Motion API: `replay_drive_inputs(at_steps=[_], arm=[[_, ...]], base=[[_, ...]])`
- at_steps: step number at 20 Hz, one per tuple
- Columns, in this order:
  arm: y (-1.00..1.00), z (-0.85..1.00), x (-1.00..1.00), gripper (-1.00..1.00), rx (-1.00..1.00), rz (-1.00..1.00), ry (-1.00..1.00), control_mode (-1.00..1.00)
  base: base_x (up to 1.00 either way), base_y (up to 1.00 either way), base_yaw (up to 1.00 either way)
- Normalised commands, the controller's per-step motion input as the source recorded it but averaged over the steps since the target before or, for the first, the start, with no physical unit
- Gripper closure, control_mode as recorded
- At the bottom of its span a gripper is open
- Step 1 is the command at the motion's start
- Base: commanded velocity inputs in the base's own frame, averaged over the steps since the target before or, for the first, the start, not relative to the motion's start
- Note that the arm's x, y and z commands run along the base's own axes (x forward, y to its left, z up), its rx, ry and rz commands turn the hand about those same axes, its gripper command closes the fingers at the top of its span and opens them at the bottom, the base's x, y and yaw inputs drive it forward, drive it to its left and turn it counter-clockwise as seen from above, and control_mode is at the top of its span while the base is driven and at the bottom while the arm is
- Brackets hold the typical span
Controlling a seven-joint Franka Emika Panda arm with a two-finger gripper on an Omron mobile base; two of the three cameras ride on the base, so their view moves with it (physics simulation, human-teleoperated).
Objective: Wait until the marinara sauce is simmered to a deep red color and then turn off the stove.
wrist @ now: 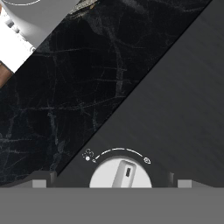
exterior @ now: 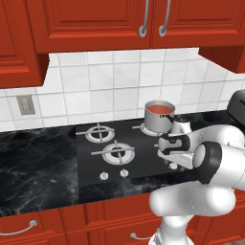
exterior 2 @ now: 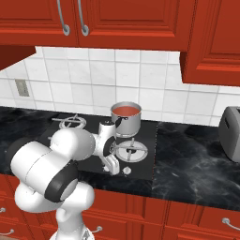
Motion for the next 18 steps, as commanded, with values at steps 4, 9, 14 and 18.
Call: replay_drive_inputs(at_steps=[4,9,14,18], arm=[[0.00,0.00,0.00,-1.00,0.00,0.00,0.00,-1.00],[0.00,0.00,0.00,-1.00,0.00,0.00,0.00,-1.00],[0.00,0.00,0.00,-1.00,0.00,0.00,0.00,-1.00],[0.00,0.00,0.00,-1.00,0.00,0.00,0.00,-1.00]], base=[[0.00,0.00,0.00],[0.00,0.00,0.00],[0.00,0.00,0.00],[0.00,0.00,0.00]])
